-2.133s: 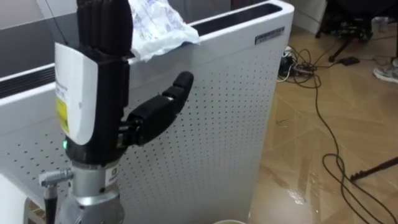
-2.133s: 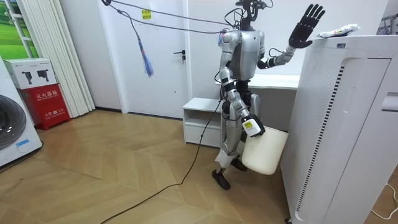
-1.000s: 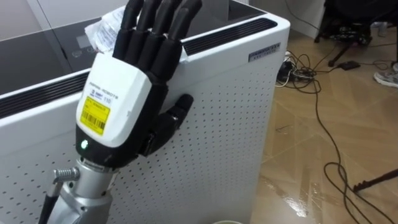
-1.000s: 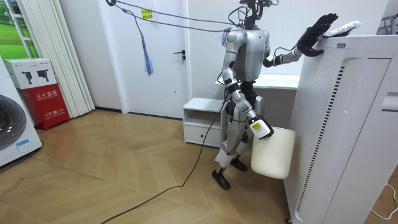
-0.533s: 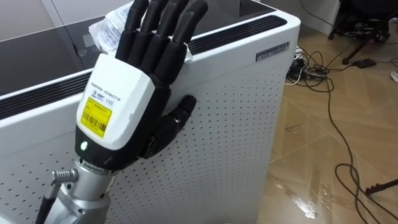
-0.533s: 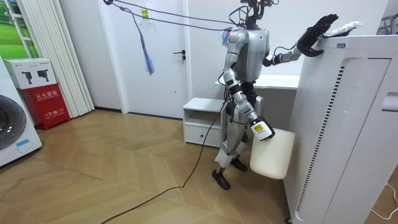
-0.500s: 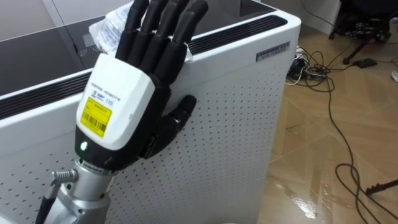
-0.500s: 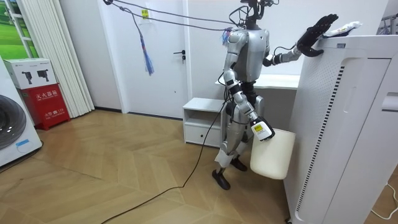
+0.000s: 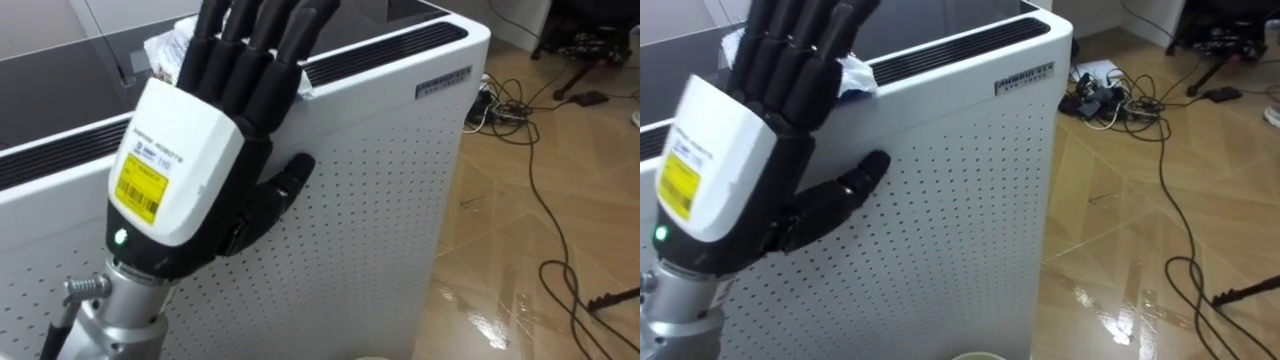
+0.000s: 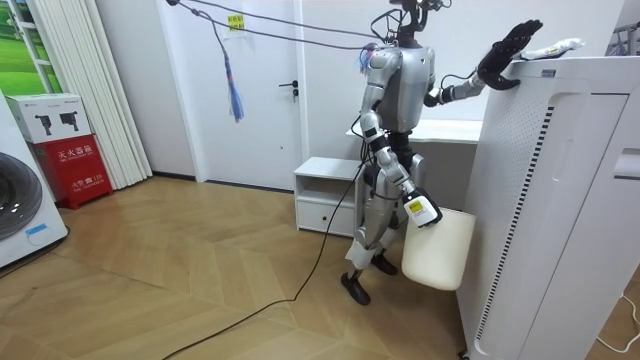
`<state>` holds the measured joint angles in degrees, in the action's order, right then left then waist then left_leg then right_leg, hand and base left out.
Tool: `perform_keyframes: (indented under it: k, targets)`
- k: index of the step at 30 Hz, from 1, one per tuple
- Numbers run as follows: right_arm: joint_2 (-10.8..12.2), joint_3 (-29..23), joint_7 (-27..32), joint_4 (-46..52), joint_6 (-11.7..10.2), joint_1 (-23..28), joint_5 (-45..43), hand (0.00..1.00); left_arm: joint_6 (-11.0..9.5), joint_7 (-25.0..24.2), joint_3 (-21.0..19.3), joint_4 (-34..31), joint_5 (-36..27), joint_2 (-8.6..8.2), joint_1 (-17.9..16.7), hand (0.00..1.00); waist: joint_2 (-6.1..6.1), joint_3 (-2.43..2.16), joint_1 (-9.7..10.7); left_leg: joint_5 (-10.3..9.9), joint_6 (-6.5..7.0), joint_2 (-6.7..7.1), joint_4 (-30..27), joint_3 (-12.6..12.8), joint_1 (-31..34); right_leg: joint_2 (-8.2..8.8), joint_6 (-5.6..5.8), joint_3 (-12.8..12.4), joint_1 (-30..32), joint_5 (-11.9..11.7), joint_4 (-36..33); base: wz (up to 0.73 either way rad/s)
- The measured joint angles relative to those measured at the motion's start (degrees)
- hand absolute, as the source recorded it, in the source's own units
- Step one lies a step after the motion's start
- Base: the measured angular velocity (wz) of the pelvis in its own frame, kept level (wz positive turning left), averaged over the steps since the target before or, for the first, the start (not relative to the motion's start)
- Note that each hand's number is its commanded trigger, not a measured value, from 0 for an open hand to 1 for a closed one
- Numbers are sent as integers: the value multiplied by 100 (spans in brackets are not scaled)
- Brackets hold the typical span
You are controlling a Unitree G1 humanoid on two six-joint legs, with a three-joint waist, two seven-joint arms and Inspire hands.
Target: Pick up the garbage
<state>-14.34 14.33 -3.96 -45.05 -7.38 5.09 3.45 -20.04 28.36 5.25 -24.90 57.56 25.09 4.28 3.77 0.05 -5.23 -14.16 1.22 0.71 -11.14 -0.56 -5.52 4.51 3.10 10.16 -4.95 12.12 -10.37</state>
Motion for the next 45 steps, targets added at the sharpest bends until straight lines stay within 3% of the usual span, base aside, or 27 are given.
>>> perform_keyframes:
  k: [6, 11, 13, 15, 16, 17, 18, 19, 20, 21, 22, 23, 24, 26, 37, 45]
  targets:
    - [81, 5, -6, -40, 0, 163, -1, 100, -99, 8, -40, -117, 89, -62, -39, 0, 1, -15, -43, 0, 0, 0, -27, -66, -23, -5, 0, -30, -92, 0, 1, 8]
    - [84, 17, -117, -54, 0, 248, 1, 100, -235, 7, -58, -199, 84, -55, -42, 0, -29, 1, -145, -1, -1, 27, -221, -34, -14, 45, -1, -255, -253, -2, 54, 5]
    - [85, 14, -142, -56, -3, 237, 3, 100, -273, 6, -58, -258, 82, -53, -45, 0, 2, -26, -174, -1, -1, 15, -139, -59, -77, 32, 0, -199, -236, -1, 51, 5]
    - [100, 15, -201, -56, -3, 245, 2, 100, -318, 1, -62, -340, 80, -52, -88, 0, -23, -11, -292, -1, -1, 20, -195, -123, -90, 35, -3, -177, -266, -3, 63, -8]
    - [105, 17, -201, -58, -4, 243, 3, 100, -334, 1, -65, -346, 76, -48, -96, 0, -67, 25, -292, -6, -6, 58, -380, -94, 8, 102, -17, -240, -323, -13, 95, 25]
    - [137, 18, -190, -66, -15, 254, 63, 100, -376, -20, -65, -344, 51, -50, -103, 0, -242, 103, -254, -90, -24, 236, -1016, 18, 460, 285, -26, -720, -445, -24, 208, 46]
    - [119, 2, -172, -71, -27, 266, 89, 100, -410, -29, -65, -352, 44, -80, -93, 0, -268, 87, -253, -91, -21, 331, -904, 54, 694, 337, -26, -988, -441, -24, 250, 82]
    - [-14, -98, -136, -90, -33, 245, 115, 100, -505, -39, -51, -384, 44, -195, 21, 0, -195, 76, -266, 359, 152, 383, -302, 52, 1157, 369, 36, -1115, -302, 19, 198, 44]
    - [-71, -114, -94, -220, -2, 213, 112, 100, -574, -30, -36, -435, 33, -229, -33, 0, -164, 39, -416, 614, 260, 400, -318, 311, 1184, 473, 163, -980, -143, 123, 48, 15]
    - [11, -99, -50, -217, -4, 215, 60, 100, -612, -29, -7, -420, 33, -211, -42, 0, -164, 39, -524, 614, 261, 382, -317, 309, 1113, 491, 191, -571, -123, 136, 47, -40]
    - [47, -96, -46, -181, -4, 214, 11, 100, -615, -27, -7, -400, 32, -204, -41, 0, -168, 44, -581, 614, 260, 375, -318, 250, 1068, 486, 196, -449, -100, 126, 100, -59]
    - [44, -99, -55, -46, -15, 213, -154, 100, -617, -21, -26, -347, 38, -191, -48, 0, -114, 53, -625, 598, 225, 352, -326, -136, 1008, 401, 142, -316, -15, 14, 264, -57]
    - [13, -116, -41, 100, -16, 284, -320, 100, -616, -42, -128, -299, 37, -169, -112, 0, -103, 35, -620, 588, 146, 319, -306, -254, 978, 341, 123, -201, -94, -142, 261, -40]
    - [43, -229, -39, 146, -11, 356, -378, 100, -616, -98, -327, -223, 51, -171, -249, 0, -7, 0, -469, 596, 120, 313, -188, -204, 882, 266, 108, -53, -148, -147, 245, 7]
    - [37, -429, -187, 82, 76, 409, -335, 100, -512, -101, -967, -201, 49, -168, -393, 0, -45, 40, -442, 635, 61, 278, -229, -288, 797, 228, 70, 84, -143, -97, 62, 6]
    - [13, -431, -254, 82, 122, 408, -346, 100, -497, 121, -976, -206, 37, -170, -603, 0, 71, -25, -433, 636, 62, 287, -229, -284, 790, 221, 68, 71, -175, -98, 60, 1]
